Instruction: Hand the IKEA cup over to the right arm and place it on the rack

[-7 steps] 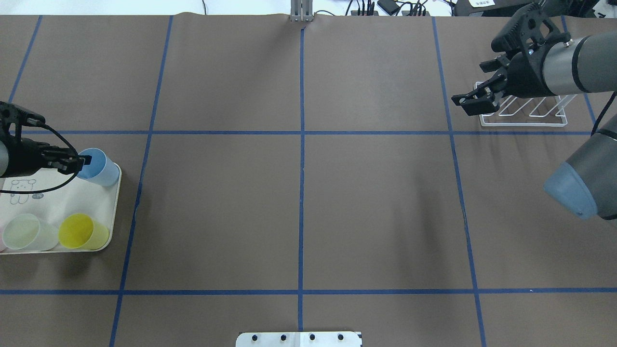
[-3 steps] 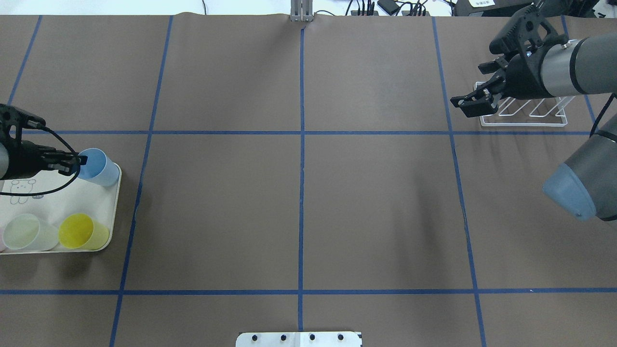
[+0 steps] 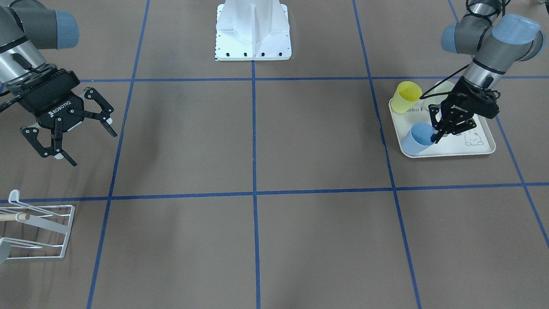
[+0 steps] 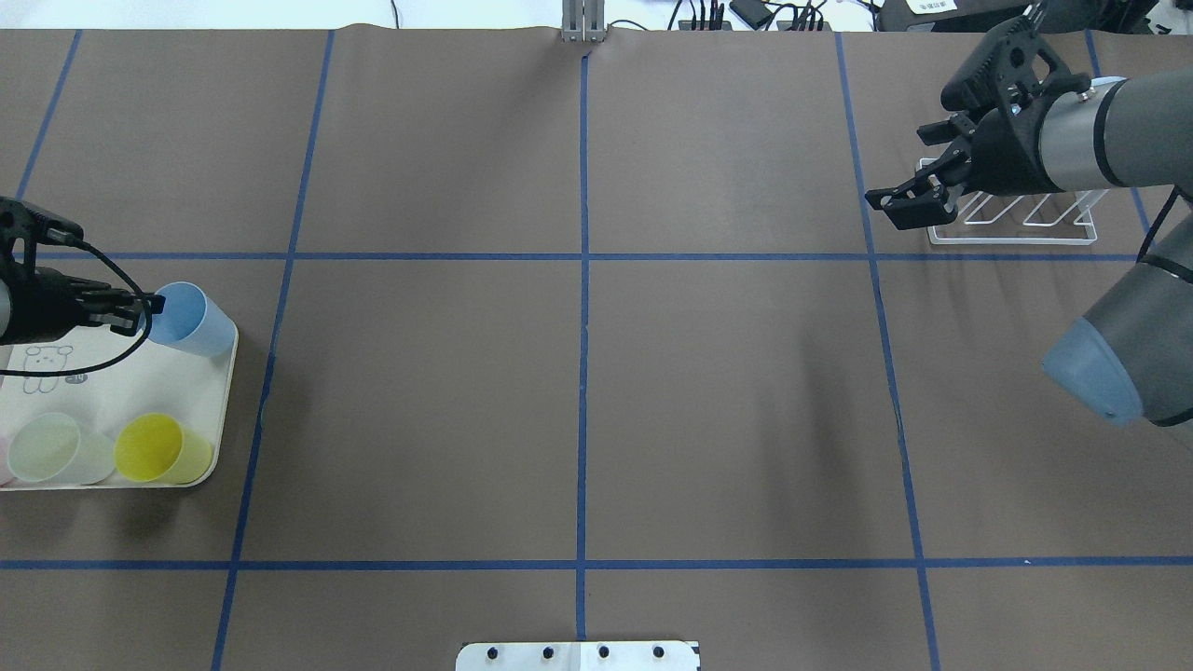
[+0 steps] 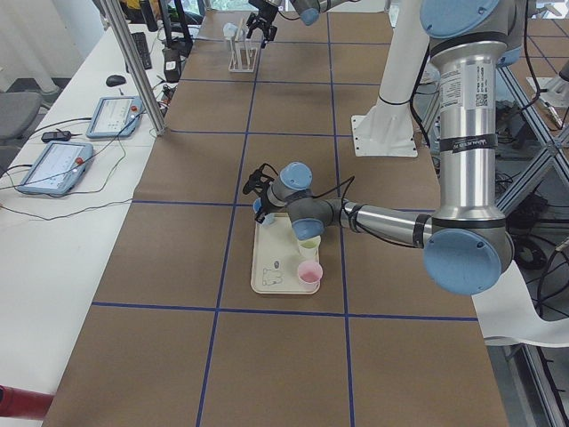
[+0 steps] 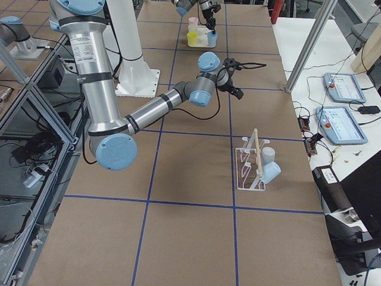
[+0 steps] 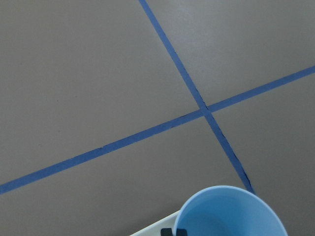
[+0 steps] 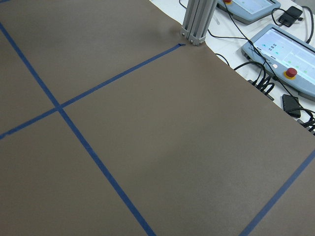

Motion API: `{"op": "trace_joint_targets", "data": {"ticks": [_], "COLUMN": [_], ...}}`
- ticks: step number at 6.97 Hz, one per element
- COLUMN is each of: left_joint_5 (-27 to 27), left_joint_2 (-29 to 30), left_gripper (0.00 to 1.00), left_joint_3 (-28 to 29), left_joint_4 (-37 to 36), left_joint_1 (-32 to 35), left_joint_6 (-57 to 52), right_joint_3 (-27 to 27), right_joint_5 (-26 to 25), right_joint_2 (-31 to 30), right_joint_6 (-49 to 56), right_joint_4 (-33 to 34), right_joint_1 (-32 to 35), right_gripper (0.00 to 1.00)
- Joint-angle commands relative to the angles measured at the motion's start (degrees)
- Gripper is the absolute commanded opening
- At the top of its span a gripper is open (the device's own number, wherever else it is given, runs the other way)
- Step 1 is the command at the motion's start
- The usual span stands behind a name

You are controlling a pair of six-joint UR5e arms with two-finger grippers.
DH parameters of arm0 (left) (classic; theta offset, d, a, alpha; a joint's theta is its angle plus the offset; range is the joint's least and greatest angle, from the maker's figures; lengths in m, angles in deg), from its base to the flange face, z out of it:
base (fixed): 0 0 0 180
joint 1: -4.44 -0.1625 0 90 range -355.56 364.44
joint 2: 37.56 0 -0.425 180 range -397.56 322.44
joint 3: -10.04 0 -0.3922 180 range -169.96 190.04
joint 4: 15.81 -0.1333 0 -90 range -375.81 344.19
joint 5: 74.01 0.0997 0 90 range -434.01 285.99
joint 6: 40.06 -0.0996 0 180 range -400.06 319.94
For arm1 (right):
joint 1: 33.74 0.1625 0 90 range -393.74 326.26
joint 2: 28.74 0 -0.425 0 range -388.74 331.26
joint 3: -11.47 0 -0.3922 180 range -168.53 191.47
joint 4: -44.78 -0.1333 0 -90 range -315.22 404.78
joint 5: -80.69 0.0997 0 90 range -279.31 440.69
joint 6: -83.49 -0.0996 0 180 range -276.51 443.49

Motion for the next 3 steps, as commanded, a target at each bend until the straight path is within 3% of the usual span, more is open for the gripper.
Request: {"op": "trace_joint_targets", "data": {"ticks": [1,3], "left_joint_5": [-1.75,-4.40], "left_joint_2": [0.04,0.83], "left_gripper": [0.00,0.00], "left_joint_3": [-3.15,-9.37], "left_joint_4": [-0.43,-0.78], "left_joint_1": [4.55,5.90], "left_joint_6": [-0.26,1.75], "right_joint_3": [-2.35,-7.16], "right_joint_5": [0.09,-0.26], "right_joint_2": [0.01,0.88], "right_joint_6": [-0.15,-0.76], "right_joint_4": [-3.70,-9.56], "right_joint_1": [-1.13,-4.37], "right_gripper": [1.00,1.00]}}
